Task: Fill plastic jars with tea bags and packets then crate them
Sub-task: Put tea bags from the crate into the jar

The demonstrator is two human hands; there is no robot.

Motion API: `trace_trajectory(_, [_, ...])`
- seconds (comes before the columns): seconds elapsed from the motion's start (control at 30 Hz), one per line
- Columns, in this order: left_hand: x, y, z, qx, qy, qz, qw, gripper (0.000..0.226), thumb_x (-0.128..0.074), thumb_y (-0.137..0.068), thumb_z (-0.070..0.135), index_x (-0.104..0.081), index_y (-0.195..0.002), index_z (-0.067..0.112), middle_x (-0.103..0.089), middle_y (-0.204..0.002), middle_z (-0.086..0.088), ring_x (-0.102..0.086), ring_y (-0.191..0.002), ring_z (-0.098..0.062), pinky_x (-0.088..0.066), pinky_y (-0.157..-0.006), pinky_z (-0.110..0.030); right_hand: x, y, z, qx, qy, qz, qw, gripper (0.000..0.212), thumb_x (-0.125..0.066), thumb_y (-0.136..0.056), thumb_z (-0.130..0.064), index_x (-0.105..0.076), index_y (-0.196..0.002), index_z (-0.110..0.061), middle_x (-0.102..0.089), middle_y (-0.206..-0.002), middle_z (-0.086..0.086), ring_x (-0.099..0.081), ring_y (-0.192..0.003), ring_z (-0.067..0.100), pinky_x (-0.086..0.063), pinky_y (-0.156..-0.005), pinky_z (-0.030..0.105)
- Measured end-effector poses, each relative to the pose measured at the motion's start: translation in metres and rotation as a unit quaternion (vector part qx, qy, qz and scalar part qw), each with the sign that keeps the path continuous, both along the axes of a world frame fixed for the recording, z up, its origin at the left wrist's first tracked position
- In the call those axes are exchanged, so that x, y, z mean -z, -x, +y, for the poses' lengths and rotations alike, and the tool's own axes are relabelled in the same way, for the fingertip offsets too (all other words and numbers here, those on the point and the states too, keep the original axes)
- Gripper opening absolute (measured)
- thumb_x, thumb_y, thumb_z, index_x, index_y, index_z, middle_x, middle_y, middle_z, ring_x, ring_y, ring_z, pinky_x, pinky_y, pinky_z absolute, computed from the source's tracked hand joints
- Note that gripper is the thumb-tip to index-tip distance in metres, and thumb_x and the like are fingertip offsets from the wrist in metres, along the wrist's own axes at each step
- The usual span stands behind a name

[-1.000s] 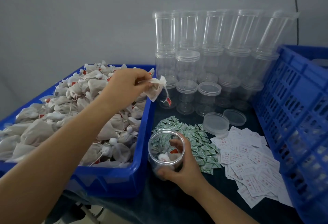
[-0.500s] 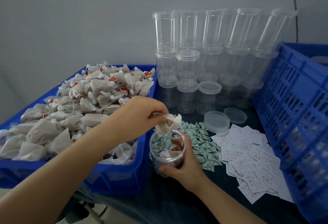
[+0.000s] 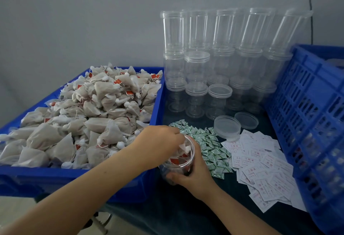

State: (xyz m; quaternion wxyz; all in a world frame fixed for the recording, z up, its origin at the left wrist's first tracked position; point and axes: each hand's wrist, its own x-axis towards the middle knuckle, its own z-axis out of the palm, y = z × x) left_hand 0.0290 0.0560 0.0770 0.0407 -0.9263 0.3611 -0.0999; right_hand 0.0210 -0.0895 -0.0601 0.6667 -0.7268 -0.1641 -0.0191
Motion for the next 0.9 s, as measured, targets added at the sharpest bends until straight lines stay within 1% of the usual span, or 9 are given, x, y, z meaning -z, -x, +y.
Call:
trace_trajectory(0.1, [0.004,-0.003,-0.002,0.03,-0.026,-0.017,0.999,0.024,-0.044,-0.094,0.006,-0.06,-0.11,0.016,-0.061,-0.103,0.0,-0.053,-0.095,-0.02,-0.047,-0.071,-0.031,-0.003,0.0,0.0,0.001,0.002,-0.018,1.0,0.096,-0.087,-0.067,-0.023,-0.033,-0.135,-0.063,-0.059,-0.127,-0.024,-0.061,-0.119,0.005,-0.051,-0.088,0.014])
trace_trajectory(0.23, [0.005,-0.007,-0.006,0.013,-0.025,0.007,1.0,0.021,-0.04,-0.1,0.016,-0.058,-0.109,0.019,-0.059,-0.104,0.004,-0.049,-0.099,-0.015,-0.049,-0.081,-0.032,-0.004,0.001,0.0,-0.001,-0.003,-0.026,1.0,0.094,-0.086,-0.068,-0.021,-0.035,-0.134,-0.062,-0.06,-0.127,-0.024,-0.061,-0.119,0.005,-0.051,-0.088,0.013])
trace_trajectory(0.3, [0.003,-0.009,-0.008,-0.005,-0.024,0.03,0.999,0.02,-0.042,-0.098,0.018,-0.059,-0.107,0.018,-0.06,-0.103,0.002,-0.053,-0.098,-0.016,-0.049,-0.08,-0.032,-0.005,0.001,0.0,-0.004,-0.008,-0.027,1.0,0.093,-0.086,-0.068,-0.018,-0.036,-0.134,-0.062,-0.059,-0.127,-0.024,-0.06,-0.119,0.004,-0.051,-0.088,0.013])
trace_trajectory(0.43, [-0.001,-0.007,-0.015,-0.026,-0.052,0.091,0.994,0.014,-0.046,-0.097,0.019,-0.058,-0.103,0.019,-0.058,-0.09,0.002,-0.058,-0.087,-0.019,-0.045,-0.07,-0.03,-0.004,0.001,-0.001,-0.001,-0.006,-0.03,1.0,0.093,-0.086,-0.068,-0.019,-0.036,-0.134,-0.061,-0.059,-0.128,-0.023,-0.06,-0.12,0.004,-0.051,-0.088,0.014])
trace_trajectory(0.5, [-0.002,-0.007,-0.02,-0.038,-0.077,0.128,0.988,0.013,-0.046,-0.098,0.016,-0.054,-0.09,0.023,-0.045,-0.072,0.007,-0.049,-0.068,-0.015,-0.035,-0.058,-0.023,-0.004,0.001,-0.001,0.002,-0.005,-0.025,1.0,0.093,-0.087,-0.066,-0.023,-0.035,-0.132,-0.065,-0.06,-0.127,-0.024,-0.061,-0.119,0.005,-0.051,-0.088,0.014])
trace_trajectory(0.57, [-0.002,-0.009,-0.024,-0.046,-0.12,0.151,0.98,0.024,-0.047,-0.096,0.012,-0.044,-0.077,0.026,-0.035,-0.063,0.009,-0.035,-0.054,-0.007,-0.024,-0.047,-0.021,-0.004,0.001,0.0,0.003,-0.003,-0.023,1.0,0.094,-0.087,-0.065,-0.024,-0.035,-0.132,-0.066,-0.06,-0.128,-0.024,-0.062,-0.119,0.006,-0.052,-0.088,0.016])
trace_trajectory(0.7, [0.002,-0.017,-0.028,-0.047,-0.181,0.201,0.962,0.012,-0.052,-0.094,0.014,-0.064,-0.098,0.015,-0.042,-0.067,0.007,-0.034,-0.053,-0.005,-0.022,-0.047,-0.02,-0.005,0.002,0.0,-0.002,0.0,-0.024,1.0,0.096,-0.087,-0.066,-0.025,-0.032,-0.132,-0.067,-0.057,-0.127,-0.029,-0.06,-0.12,0.003,-0.051,-0.088,0.015])
trace_trajectory(0.83, [0.003,-0.02,-0.035,-0.05,-0.213,0.228,0.949,0.018,-0.053,-0.095,0.016,-0.064,-0.107,0.01,-0.051,-0.076,0.002,-0.038,-0.057,-0.007,-0.032,-0.063,-0.025,-0.006,0.003,0.0,-0.002,0.002,-0.021,1.0,0.096,-0.087,-0.064,-0.028,-0.032,-0.131,-0.069,-0.055,-0.126,-0.031,-0.059,-0.119,0.001,-0.051,-0.087,0.015])
trace_trajectory(0.9, [0.001,-0.02,-0.035,-0.055,-0.199,0.23,0.951,0.022,-0.054,-0.094,0.017,-0.062,-0.113,0.009,-0.06,-0.09,-0.003,-0.053,-0.069,-0.014,-0.034,-0.065,-0.026,-0.005,0.003,0.0,0.001,0.003,-0.019,1.0,0.096,-0.087,-0.063,-0.03,-0.032,-0.131,-0.068,-0.055,-0.127,-0.029,-0.059,-0.119,0.003,-0.052,-0.087,0.017])
